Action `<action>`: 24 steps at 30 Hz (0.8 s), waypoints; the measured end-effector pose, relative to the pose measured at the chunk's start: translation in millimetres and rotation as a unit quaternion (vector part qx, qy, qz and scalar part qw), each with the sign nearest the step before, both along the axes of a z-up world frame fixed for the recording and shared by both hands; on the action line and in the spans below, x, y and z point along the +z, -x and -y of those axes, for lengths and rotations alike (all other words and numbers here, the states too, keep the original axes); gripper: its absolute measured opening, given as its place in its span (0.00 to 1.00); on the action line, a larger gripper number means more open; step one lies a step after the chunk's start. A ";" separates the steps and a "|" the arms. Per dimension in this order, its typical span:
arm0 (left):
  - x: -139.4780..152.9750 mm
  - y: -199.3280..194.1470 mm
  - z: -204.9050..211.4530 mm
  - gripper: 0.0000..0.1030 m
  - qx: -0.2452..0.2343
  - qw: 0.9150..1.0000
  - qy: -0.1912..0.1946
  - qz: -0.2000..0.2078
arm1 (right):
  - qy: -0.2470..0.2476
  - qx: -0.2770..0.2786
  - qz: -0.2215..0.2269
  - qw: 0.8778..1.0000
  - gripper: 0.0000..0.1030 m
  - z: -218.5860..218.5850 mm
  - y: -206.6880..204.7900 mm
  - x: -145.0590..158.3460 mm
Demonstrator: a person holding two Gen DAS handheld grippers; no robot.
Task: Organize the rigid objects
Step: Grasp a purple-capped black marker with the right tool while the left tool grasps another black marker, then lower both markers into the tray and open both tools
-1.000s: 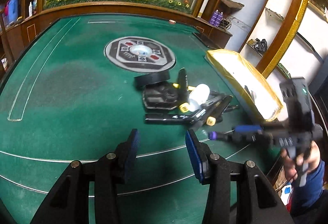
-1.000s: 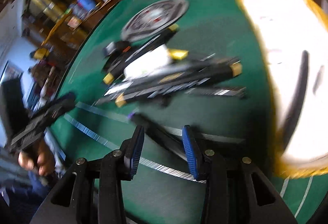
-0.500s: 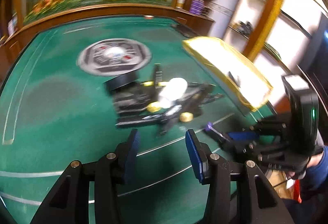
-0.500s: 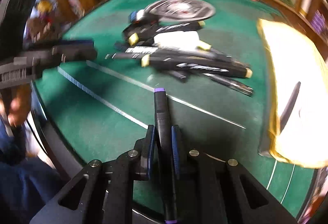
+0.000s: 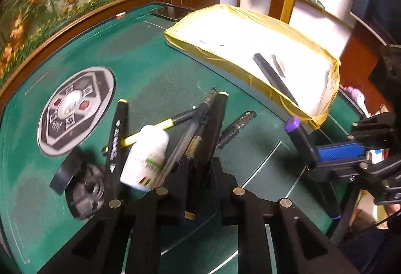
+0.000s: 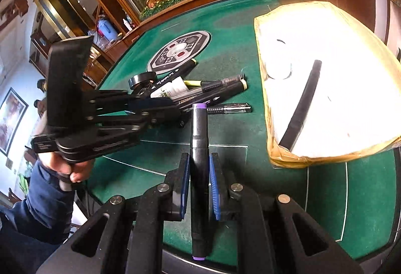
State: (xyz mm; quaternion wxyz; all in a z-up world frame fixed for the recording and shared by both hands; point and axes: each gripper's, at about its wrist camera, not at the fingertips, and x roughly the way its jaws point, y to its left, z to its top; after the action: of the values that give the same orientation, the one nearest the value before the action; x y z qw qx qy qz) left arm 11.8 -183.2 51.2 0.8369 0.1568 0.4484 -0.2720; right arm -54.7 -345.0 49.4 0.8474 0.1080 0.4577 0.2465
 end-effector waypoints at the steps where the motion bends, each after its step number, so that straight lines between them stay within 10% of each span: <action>1: 0.1 -0.4 2.6 0.17 0.000 1.000 -0.004 0.001 | -0.003 0.000 -0.001 1.000 0.14 -0.1 -1.3 -1.0; 24: -13.2 -9.0 20.0 0.14 0.052 0.997 0.031 -0.039 | 0.043 -0.013 -0.025 0.999 0.17 -4.4 2.3 -22.0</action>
State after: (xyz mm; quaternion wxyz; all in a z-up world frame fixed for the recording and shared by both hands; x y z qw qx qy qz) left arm 20.8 -203.2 38.0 0.8364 0.0964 0.4794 -0.2478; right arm -57.0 -340.6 27.4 0.8429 0.0838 0.4872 0.2125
